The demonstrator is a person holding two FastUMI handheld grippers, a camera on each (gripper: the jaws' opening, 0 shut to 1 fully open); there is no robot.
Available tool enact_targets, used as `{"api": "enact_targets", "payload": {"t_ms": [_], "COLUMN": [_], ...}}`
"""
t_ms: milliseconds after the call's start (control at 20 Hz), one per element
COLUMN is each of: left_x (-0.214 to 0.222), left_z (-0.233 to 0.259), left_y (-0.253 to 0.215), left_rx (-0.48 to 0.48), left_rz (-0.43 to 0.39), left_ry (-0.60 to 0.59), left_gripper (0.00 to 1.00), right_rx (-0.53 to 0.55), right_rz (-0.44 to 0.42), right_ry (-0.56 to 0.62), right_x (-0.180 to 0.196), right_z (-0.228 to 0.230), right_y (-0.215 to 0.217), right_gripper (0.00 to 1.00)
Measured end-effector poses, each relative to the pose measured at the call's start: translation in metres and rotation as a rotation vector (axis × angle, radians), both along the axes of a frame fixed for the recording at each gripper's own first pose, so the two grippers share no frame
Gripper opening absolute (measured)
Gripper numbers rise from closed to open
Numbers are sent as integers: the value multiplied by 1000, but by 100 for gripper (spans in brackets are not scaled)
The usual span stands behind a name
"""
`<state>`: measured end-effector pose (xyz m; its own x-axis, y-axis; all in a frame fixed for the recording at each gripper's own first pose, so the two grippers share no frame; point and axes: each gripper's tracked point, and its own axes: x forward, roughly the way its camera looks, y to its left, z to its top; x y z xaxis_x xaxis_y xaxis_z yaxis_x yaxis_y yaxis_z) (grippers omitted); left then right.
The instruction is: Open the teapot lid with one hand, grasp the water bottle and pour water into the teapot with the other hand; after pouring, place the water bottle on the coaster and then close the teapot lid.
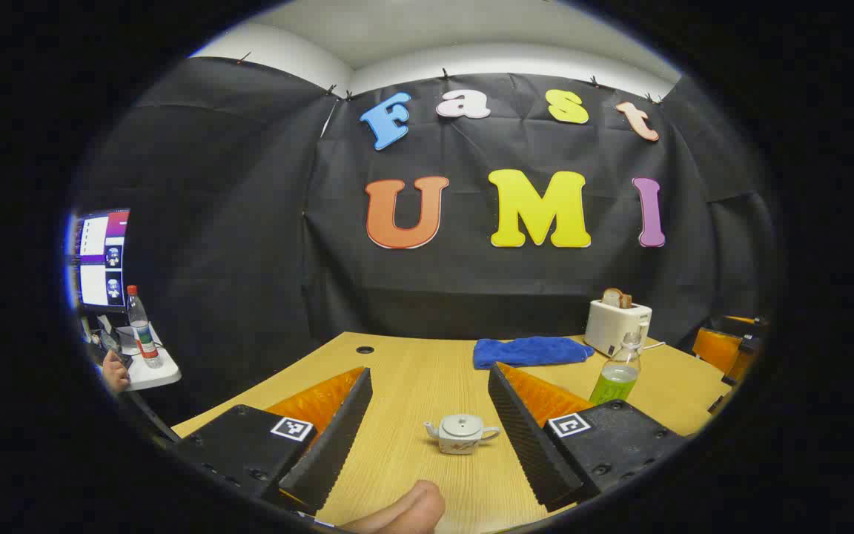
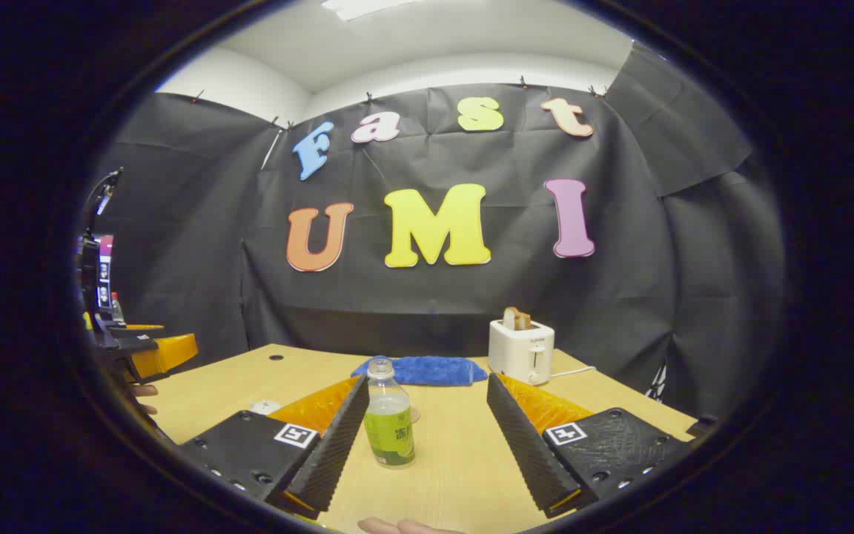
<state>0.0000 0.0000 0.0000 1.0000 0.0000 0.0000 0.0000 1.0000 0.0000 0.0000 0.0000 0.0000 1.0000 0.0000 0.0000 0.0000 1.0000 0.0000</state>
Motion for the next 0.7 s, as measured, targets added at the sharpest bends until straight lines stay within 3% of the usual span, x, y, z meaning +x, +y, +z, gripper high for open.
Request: {"api": "enact_targets", "payload": {"t_ms": [150, 200, 700], "left_x": [4, 6, 12], "left_z": [1, -1, -21], "left_y": [-4, -7, -27], "left_rx": [-20, -26, -7], "left_rz": [-14, -20, -77], "left_ry": [-31, -29, 11], "left_gripper": [99, 99, 98], "right_rx": [-18, -22, -13], "right_rz": [-65, -65, -42], "right_ry": [-33, -37, 14], "right_x": [-3, -2, 5], "right_z": [5, 4, -20], "right_y": [-16, -15, -25], "right_gripper": [93, 99, 96]}}
